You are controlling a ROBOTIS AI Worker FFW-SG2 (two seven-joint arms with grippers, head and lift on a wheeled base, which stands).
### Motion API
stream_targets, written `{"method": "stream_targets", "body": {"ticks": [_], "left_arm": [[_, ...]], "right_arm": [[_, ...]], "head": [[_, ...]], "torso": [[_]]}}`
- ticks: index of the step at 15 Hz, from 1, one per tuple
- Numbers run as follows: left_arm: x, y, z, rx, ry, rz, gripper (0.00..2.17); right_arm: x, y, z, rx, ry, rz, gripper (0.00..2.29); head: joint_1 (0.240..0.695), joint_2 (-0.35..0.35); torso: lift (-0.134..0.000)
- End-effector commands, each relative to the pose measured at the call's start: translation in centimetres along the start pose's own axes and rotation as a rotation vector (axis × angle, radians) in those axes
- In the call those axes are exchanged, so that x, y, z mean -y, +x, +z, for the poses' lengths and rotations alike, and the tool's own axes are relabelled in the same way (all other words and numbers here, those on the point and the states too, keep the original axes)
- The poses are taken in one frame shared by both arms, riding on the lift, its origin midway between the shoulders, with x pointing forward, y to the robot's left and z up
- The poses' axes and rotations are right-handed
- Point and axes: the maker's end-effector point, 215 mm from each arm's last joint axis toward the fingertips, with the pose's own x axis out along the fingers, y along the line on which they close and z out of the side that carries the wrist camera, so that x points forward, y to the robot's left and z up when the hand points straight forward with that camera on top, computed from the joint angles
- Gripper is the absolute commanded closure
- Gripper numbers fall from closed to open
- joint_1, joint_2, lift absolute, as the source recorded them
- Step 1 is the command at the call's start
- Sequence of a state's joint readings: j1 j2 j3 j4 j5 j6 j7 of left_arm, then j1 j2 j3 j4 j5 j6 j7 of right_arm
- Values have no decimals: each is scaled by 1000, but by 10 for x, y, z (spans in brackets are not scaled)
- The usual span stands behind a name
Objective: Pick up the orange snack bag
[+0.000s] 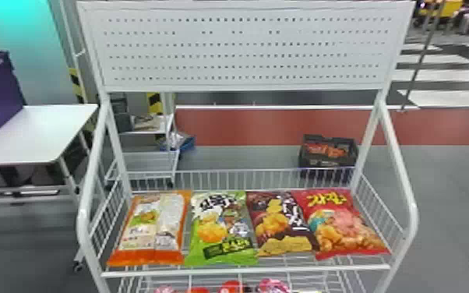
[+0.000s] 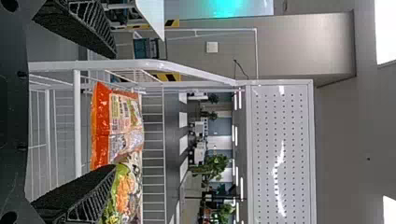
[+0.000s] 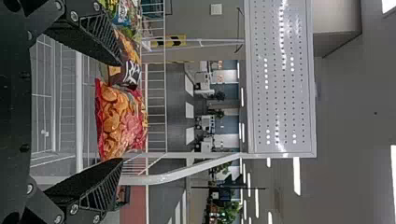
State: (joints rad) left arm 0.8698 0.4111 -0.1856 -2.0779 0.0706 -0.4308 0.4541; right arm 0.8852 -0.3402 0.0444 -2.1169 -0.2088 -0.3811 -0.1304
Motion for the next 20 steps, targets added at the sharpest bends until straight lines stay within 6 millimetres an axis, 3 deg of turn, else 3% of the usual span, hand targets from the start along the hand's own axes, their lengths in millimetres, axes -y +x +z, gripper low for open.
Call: {"method": "stream_targets", "body": {"ticks": [1, 5, 7, 11, 13, 15, 20], "left_arm": [[0, 0, -2, -8, 3, 0, 36], [0, 4, -4, -15, 6, -2, 39], [4, 20, -8, -17, -7, -11, 46], [37, 70, -16, -38, -3, -50, 46], [53, 99, -30, -76, 19, -64, 49], [57, 128, -46, -128, 43, -49, 53], [57, 184, -54, -165, 50, -24, 90]], "right_arm": [[0, 0, 1, 1, 1, 0, 167], [0, 0, 0, 0, 1, 0, 167], [0, 0, 0, 0, 1, 0, 167], [-2, -1, -1, 3, 4, -1, 167], [-3, -1, -3, 1, 5, 0, 167], [-3, -1, -4, -1, 2, 0, 167], [-4, 1, -7, -1, 5, 2, 167]], "head": [[499, 0], [499, 0], [499, 0], [499, 0], [499, 0], [499, 0], [499, 0]], "torso": [[0], [0], [0], [0], [0], [0], [0]]}}
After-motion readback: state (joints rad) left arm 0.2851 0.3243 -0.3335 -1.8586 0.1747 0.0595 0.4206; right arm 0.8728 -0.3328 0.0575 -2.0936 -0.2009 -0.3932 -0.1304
